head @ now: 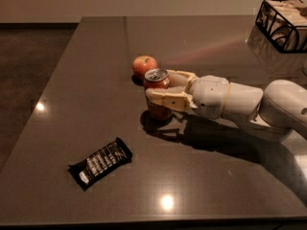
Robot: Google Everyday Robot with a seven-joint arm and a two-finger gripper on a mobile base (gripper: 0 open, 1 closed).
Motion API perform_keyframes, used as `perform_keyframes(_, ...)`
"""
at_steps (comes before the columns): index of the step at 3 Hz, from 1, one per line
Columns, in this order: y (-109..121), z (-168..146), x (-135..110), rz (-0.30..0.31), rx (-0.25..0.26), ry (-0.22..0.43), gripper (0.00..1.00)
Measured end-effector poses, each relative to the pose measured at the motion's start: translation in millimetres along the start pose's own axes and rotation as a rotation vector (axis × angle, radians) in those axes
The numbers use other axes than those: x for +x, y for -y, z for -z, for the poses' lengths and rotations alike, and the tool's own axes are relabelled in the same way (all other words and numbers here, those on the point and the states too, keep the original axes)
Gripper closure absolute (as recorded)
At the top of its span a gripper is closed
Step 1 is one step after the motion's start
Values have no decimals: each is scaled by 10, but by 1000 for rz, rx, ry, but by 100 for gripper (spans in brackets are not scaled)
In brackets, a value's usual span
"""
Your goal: Place coke can upright
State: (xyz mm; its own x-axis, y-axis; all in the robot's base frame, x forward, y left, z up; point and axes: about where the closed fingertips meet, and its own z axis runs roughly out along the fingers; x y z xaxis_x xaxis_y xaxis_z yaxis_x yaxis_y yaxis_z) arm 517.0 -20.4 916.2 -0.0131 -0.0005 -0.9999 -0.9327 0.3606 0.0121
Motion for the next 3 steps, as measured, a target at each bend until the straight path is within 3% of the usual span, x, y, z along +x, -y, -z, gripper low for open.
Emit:
perform_keyframes(1,5,22,42,17,20,-11,36)
perform_keyframes(2,-13,-4,32,19,15,-11,5)
perform_keyframes(3,-20,-15,29,19,13,-11,0)
